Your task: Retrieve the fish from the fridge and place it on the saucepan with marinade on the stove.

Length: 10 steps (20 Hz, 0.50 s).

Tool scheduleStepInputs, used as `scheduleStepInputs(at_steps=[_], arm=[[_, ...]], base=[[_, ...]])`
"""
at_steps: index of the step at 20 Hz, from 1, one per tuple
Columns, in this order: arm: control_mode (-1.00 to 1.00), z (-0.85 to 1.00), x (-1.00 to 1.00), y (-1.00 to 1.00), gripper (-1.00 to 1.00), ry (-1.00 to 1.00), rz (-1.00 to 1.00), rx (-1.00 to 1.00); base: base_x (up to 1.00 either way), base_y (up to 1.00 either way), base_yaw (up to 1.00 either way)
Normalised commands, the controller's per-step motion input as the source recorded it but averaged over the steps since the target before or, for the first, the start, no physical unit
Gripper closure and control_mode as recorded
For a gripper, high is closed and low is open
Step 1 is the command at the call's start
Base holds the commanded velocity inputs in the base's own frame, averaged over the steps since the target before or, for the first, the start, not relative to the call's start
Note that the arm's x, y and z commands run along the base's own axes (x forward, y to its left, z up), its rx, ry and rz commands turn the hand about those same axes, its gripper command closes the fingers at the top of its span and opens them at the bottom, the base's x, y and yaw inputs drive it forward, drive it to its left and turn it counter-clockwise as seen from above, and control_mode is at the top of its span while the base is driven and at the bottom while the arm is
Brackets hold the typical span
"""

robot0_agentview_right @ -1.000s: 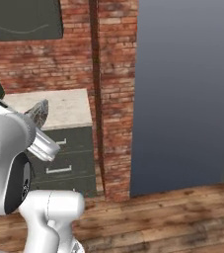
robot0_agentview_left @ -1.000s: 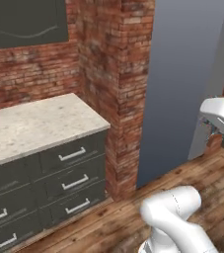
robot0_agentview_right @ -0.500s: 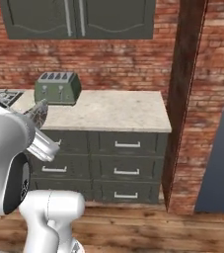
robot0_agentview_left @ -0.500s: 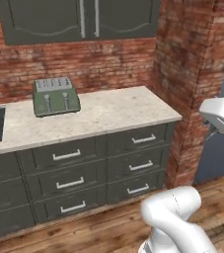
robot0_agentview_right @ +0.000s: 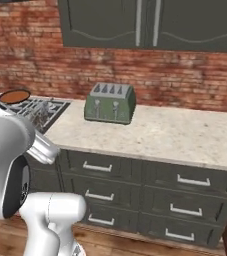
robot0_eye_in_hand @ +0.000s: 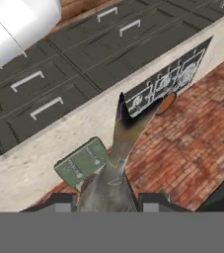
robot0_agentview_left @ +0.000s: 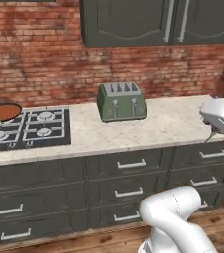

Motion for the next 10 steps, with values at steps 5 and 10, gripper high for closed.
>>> scheduleStepInputs(at_steps=[5, 10], arm=[[1.0, 0.0, 0.0, 0.0, 1.0, 0.0, 0.0, 0.0], [1.0, 0.0, 0.0, 0.0, 1.0, 0.0, 0.0, 0.0]], base=[[0.09, 0.8, 0.26], [-0.62, 0.8, 0.24]])
